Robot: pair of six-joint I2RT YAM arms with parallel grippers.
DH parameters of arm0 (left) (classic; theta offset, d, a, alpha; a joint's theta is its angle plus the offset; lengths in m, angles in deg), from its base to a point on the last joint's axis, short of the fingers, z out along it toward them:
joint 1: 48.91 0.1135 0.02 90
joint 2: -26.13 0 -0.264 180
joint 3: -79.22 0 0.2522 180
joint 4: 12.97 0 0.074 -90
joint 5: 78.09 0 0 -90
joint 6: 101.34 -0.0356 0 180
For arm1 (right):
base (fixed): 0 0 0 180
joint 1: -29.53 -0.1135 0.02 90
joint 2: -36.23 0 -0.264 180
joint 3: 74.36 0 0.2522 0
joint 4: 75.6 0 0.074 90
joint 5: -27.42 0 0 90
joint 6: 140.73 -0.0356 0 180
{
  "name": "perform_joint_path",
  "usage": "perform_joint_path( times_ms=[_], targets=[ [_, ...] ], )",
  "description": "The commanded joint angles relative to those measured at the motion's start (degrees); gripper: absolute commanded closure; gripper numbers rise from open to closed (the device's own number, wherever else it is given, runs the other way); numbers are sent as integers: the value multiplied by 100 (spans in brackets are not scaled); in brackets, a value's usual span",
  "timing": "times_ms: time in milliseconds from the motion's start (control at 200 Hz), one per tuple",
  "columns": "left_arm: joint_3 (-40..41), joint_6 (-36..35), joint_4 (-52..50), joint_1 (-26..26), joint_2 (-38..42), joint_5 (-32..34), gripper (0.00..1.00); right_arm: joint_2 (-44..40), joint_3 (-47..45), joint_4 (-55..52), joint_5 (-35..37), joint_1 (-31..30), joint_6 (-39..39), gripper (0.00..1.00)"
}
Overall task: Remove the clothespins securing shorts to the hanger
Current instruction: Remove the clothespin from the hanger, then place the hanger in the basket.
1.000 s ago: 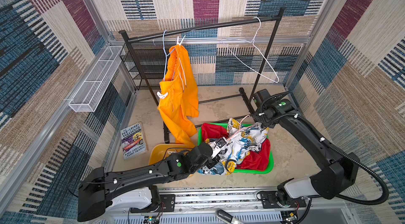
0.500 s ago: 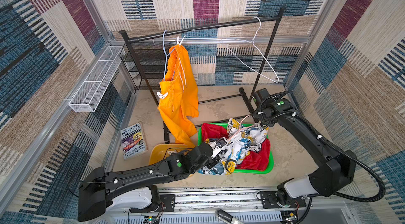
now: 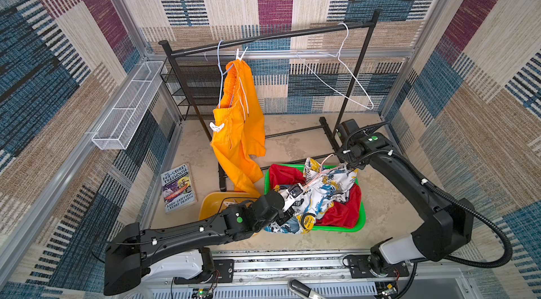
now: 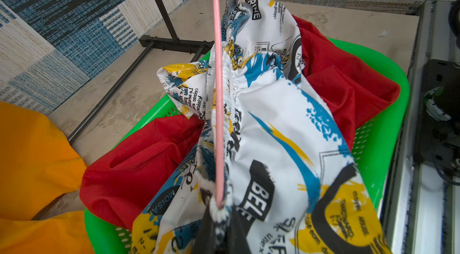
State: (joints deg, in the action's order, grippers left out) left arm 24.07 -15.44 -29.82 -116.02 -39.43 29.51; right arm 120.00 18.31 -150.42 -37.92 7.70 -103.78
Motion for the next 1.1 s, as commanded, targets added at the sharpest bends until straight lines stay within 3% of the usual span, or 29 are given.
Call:
perform_joint_path(
  times_ms=[0,386,716,917,1092],
  targets=[
    [-19,56,114,0,-18,-20,100,-85,-9,120,165,-6,-12,68],
    [-19,159,-2,5,-53,63,100,-393,-207,368,137,-7,203,83],
    [-1,252,-165,0,-57,163,100,-798,-131,768,105,-7,474,84],
    [-58,257,-244,5,-219,307,100,-1138,-78,1459,-77,-7,931,93],
    [-138,225,-307,4,-398,384,100,-1451,-99,2117,-362,-6,1403,92]
  ],
)
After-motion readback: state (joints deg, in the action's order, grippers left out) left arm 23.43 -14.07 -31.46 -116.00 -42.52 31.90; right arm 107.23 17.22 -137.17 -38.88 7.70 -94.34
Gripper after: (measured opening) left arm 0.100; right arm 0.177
